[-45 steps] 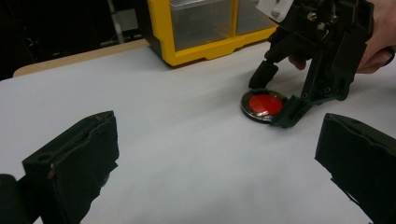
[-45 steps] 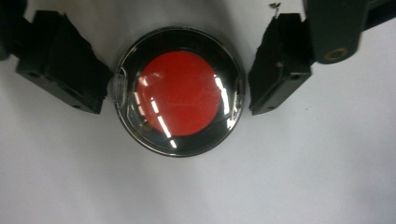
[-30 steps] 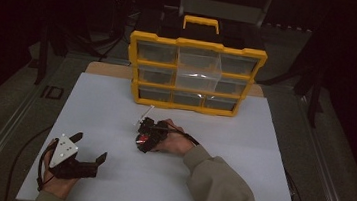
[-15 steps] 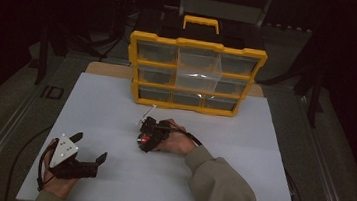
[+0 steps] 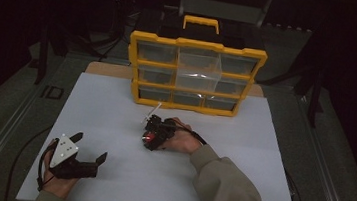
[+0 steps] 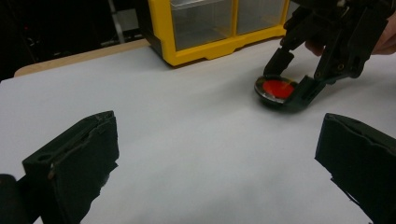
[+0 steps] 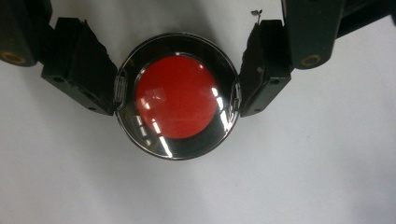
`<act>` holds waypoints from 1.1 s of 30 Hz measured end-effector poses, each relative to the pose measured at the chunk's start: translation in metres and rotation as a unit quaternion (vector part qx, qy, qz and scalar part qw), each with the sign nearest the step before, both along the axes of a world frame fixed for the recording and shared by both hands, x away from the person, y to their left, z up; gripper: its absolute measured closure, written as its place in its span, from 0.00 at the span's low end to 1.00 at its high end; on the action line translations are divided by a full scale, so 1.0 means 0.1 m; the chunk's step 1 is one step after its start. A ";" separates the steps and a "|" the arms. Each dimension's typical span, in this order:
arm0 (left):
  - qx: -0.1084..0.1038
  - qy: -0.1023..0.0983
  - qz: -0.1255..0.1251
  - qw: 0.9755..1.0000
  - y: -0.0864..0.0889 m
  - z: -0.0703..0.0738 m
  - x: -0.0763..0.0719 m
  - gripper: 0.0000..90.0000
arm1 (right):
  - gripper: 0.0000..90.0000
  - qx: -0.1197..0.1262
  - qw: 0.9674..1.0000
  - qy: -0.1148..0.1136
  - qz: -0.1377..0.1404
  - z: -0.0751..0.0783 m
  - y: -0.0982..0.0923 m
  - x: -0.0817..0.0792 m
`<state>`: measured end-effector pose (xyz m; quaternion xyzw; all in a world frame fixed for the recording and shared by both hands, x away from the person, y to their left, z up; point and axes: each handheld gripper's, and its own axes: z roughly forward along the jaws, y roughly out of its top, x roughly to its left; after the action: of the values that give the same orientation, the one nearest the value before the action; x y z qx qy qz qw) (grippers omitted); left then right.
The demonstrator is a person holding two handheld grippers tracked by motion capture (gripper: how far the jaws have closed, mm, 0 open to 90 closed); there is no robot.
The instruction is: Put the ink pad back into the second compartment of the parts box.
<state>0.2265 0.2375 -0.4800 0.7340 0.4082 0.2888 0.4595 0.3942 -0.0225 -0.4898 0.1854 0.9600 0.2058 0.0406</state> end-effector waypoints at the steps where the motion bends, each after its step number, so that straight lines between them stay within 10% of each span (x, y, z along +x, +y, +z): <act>1: 0.000 0.000 0.000 1.000 0.00 0.00 0.00 0.00 | 0.33 0.000 1.000 0.002 -0.006 0.01 -0.01 0.00; 33: 0.001 0.001 0.001 1.000 -0.01 0.00 0.00 0.00 | 0.33 -0.006 0.999 -0.012 -0.043 0.10 -0.52 0.03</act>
<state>0.2270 0.2368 -0.4803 0.7343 0.4088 0.2889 0.4585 0.3976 -0.0749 -0.4798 0.2233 0.9518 0.2007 0.0620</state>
